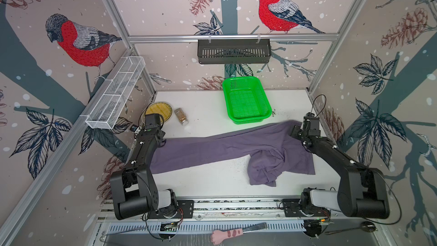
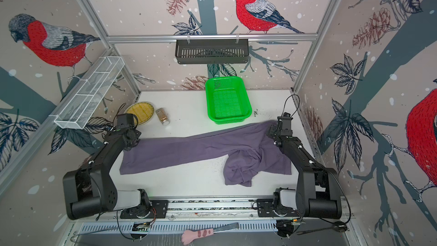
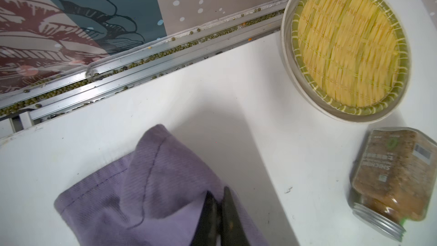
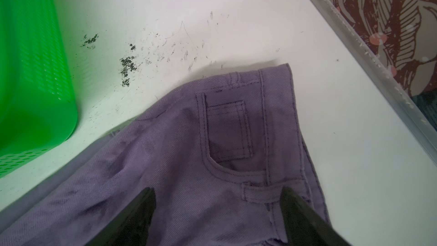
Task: Fold and stack the trousers
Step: Flatten out the trousers at the center of the table.
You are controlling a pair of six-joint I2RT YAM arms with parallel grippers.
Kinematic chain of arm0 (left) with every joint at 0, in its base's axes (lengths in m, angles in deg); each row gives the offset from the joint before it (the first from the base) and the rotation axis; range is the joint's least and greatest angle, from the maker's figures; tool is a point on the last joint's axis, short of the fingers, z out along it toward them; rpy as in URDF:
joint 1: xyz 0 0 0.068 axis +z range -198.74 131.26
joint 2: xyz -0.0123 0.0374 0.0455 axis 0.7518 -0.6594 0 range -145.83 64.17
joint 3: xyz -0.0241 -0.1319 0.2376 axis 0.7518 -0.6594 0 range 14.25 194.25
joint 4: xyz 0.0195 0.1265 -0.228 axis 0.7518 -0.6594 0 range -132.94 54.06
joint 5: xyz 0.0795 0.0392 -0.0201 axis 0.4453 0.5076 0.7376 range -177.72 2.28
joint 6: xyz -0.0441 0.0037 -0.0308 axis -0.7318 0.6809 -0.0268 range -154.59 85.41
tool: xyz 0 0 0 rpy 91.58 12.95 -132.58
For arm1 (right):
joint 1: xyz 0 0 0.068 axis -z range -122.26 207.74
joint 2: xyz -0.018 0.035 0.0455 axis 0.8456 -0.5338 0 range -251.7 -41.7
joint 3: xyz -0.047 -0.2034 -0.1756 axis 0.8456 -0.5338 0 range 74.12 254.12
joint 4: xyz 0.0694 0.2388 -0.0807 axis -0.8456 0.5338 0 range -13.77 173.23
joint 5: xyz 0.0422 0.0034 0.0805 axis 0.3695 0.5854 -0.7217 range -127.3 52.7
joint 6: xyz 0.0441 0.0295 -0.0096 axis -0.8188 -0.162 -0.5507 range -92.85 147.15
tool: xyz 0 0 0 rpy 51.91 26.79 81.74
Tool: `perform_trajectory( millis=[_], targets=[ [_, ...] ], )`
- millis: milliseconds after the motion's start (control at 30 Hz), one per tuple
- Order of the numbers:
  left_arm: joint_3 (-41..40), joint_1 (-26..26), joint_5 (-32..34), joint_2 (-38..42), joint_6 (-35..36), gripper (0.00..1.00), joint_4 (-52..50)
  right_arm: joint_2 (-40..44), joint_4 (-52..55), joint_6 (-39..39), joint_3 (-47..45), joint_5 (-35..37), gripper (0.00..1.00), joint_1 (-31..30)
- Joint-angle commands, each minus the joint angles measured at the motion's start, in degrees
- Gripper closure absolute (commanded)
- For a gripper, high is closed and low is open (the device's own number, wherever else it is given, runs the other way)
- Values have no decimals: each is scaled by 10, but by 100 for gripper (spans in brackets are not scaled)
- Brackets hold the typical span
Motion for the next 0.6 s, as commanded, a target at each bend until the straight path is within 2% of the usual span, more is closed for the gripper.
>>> perform_trajectory(
  millis=[0, 267, 367, 567],
  targets=[
    [20, 7, 23, -35, 13, 100, 8, -24, -25, -9, 18, 10, 15, 2],
    [45, 8, 18, -93, 27, 100, 26, -121, -37, -1, 76, 5, 17, 19],
    [56, 7, 10, -112, 37, 97, 28, -152, -43, 1, 86, -10, 19, 20],
    [64, 8, -7, -125, 63, 94, 47, -210, -54, -5, 122, -23, 28, 23]
  ],
)
